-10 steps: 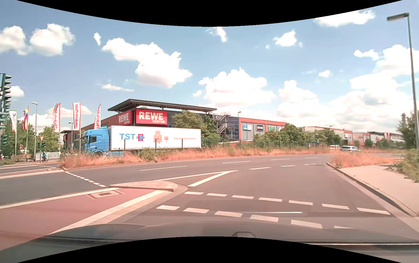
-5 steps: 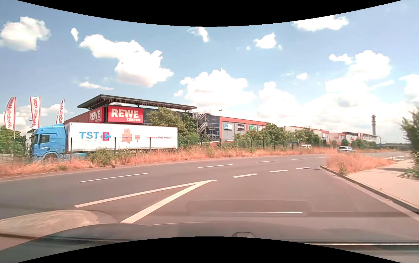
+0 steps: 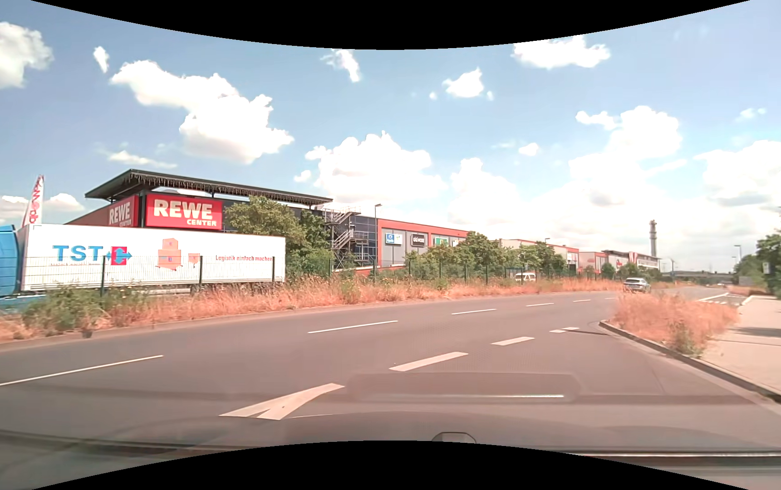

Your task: Follow the waypoints while adhering to traffic rules and regulations

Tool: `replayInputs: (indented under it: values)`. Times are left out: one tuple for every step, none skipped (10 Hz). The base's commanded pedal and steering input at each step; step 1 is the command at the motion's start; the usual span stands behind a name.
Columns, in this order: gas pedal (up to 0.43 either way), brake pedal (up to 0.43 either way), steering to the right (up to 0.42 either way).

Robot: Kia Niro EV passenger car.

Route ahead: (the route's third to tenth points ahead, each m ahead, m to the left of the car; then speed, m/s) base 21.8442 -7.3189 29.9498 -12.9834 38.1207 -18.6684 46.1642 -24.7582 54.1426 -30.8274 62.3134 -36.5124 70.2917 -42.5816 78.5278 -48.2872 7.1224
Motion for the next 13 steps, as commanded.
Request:
replayInputs:
  values:
    - [0.13, 0.0, 0.109]
    - [0.138, 0.0, 0.114]
    - [0.15, 0.0, 0.123]
    - [0.157, 0.0, 0.136]
    - [0.157, 0.0, 0.145]
    - [0.157, 0.0, 0.153]
    - [0.169, 0.0, 0.156]
    - [0.177, 0.0, 0.157]
    - [0.177, 0.0, 0.161]
    - [0.189, 0.0, 0.161]
    - [0.189, 0.0, 0.161]
    - [0.189, 0.0, 0.161]
    - [0.197, 0.0, 0.16]
